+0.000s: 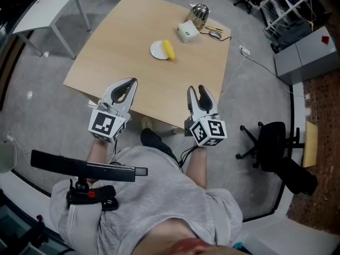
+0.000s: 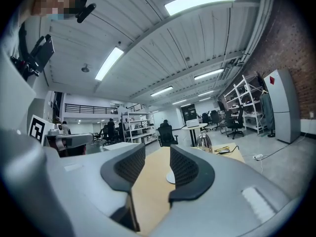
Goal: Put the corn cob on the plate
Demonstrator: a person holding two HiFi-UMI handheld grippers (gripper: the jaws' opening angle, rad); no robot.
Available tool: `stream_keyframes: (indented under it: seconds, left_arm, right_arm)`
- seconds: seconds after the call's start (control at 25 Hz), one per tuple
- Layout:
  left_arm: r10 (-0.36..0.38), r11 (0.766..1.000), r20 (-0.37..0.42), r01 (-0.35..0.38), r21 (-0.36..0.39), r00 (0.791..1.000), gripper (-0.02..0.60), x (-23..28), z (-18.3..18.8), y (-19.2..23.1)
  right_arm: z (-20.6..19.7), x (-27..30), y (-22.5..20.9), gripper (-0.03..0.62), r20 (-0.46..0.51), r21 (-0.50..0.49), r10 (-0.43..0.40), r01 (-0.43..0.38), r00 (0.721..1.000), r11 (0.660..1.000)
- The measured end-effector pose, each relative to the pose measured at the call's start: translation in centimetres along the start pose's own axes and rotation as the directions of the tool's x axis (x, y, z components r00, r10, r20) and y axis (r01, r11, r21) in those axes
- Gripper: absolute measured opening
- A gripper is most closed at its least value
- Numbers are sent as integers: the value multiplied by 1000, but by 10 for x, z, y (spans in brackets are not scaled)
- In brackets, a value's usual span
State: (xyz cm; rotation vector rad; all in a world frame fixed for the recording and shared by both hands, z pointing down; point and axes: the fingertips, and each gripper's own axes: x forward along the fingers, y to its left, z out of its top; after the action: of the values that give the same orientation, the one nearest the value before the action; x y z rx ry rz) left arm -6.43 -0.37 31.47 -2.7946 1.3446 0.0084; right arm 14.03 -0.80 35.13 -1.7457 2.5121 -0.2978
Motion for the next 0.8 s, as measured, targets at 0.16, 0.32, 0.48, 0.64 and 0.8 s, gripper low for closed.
stream_keyframes:
  seconds: [0.16, 0.32, 0.48, 0.64, 0.8]
  left_arm:
    - [-1, 1000, 8, 1, -11, 1000, 20, -25, 24, -14]
    - [3, 1000, 15, -3, 1, 1000, 20, -27, 25, -13]
    - [3, 1000, 25, -3, 6, 1000, 20, -28, 27, -13]
    - [-3, 1000, 38, 2, 12, 999, 20, -27, 29, -15]
    - [-11, 1000, 45, 10, 18, 999, 20, -25, 26, -16]
  right_arm:
    - [15, -29, 14, 153, 10, 4, 1, -1, 1000, 1000]
    - [15, -34, 12, 144, 19, 2, -10, 10, 1000, 1000]
    - [16, -38, 11, 134, 29, 4, -18, 18, 999, 1000]
    - [13, -40, 12, 124, 34, 7, -19, 19, 999, 1000]
    - [8, -41, 10, 71, 38, 13, -25, 25, 999, 1000]
